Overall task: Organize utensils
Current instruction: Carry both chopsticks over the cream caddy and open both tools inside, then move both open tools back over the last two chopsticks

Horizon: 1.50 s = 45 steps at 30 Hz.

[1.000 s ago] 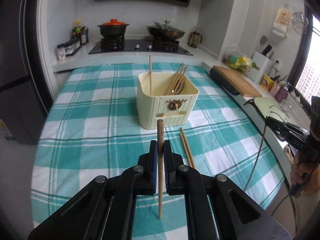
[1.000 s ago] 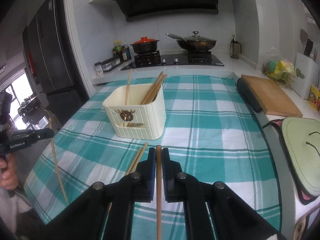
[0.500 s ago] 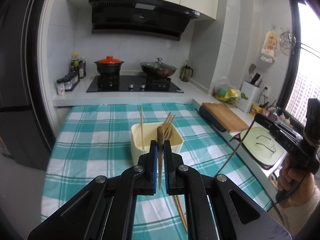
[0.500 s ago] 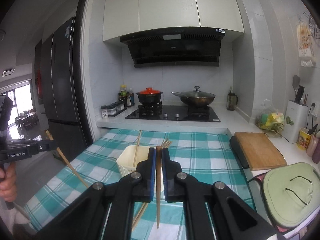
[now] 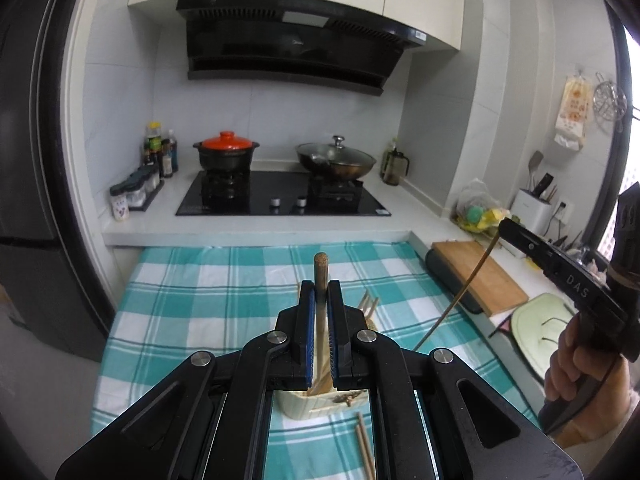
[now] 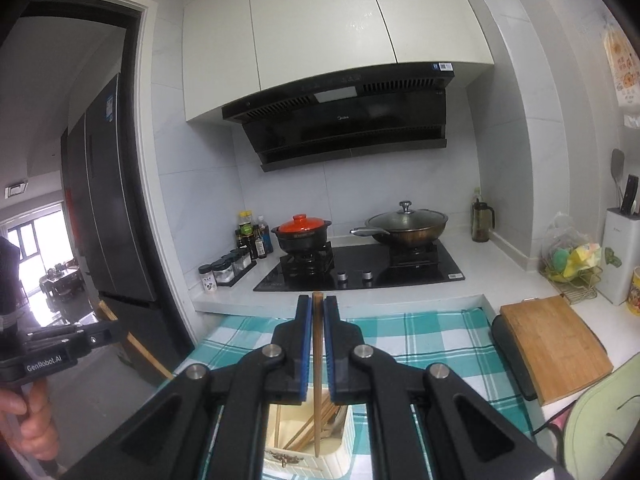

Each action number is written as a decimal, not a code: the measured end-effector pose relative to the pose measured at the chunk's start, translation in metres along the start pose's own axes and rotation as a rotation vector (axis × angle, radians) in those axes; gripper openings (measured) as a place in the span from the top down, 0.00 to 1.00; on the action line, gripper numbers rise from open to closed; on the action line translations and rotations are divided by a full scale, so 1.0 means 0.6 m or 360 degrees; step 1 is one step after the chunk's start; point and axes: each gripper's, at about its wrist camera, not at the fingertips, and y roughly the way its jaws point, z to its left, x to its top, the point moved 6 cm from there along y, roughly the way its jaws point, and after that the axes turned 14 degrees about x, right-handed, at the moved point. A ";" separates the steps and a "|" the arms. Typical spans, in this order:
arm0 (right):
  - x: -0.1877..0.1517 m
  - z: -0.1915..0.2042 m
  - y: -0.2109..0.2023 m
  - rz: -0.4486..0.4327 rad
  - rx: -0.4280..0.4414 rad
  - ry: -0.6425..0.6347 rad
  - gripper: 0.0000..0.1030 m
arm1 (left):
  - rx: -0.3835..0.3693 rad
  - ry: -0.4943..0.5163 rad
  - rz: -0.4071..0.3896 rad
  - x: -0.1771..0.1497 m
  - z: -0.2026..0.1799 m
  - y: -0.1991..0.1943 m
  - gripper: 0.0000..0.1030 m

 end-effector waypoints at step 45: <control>-0.335 -0.023 -0.140 0.0691 -0.0206 -0.0053 0.55 | 0.0257 0.0159 0.0451 -0.443 0.020 -0.060 0.17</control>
